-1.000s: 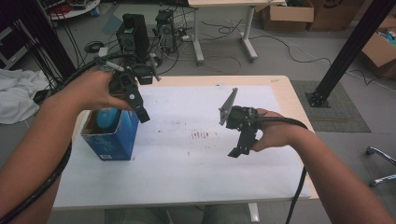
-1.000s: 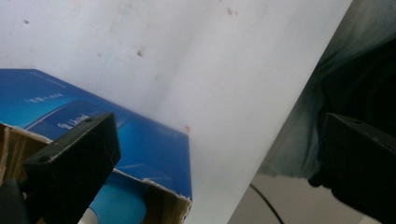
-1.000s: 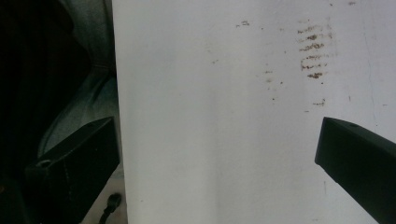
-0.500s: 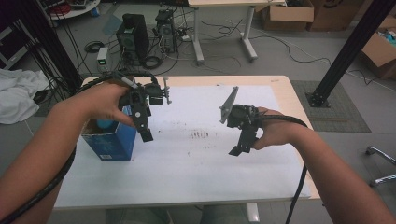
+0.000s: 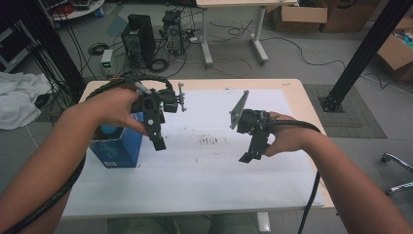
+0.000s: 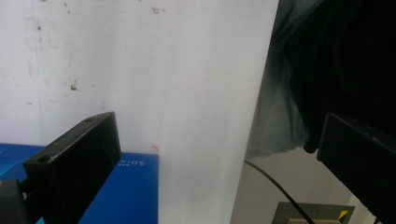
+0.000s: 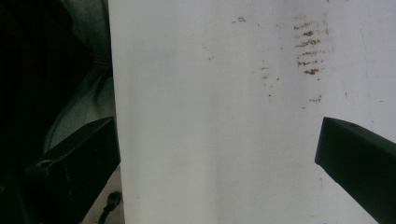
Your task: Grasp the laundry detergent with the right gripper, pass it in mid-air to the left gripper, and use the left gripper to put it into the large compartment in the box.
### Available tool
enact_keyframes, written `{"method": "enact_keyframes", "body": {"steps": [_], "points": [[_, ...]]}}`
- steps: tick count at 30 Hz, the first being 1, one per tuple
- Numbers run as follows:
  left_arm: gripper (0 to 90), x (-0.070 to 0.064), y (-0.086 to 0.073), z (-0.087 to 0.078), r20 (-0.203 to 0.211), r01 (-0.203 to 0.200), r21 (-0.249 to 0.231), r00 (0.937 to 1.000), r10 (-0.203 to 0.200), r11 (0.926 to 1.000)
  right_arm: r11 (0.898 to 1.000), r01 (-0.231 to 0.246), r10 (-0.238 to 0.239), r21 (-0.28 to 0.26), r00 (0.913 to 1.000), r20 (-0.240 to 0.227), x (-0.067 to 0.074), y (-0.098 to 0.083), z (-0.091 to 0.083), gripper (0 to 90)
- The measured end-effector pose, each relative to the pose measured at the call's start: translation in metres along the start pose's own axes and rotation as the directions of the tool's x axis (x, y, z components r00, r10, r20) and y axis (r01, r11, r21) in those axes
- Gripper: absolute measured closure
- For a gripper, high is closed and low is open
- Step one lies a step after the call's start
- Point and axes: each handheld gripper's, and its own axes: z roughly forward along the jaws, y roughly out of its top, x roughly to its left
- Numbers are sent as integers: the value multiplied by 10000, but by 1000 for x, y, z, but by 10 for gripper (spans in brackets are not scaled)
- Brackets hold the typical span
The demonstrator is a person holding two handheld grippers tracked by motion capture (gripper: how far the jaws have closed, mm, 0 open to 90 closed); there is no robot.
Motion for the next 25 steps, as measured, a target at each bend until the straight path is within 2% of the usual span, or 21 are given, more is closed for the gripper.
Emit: {"method": "enact_keyframes", "body": {"steps": [3, 8, 17, 25], "points": [[1, 0, 1, 0, -14, -70, -9, 10000, 70, 10000, 10000, 19, -19, -10, 10000, -1, 1, 1, 0, 0], [1, 0, 1, 0, 134, -135, -255, 9998, 138, 9996, 10000, 32, -32, 1, 10000, 18, 1, 1, 1, 0], [1, -2, 2, 1, 90, -293, -658, 9995, 299, 9974, 10000, 26, -26, 2, 10000, -12, 2, 1, 1, 0], [1, -3, 2, -2, -51, -319, -696, 9995, 317, 9971, 10000, 24, -24, -4, 10000, -9, 2, 2, 2, 0]]}}
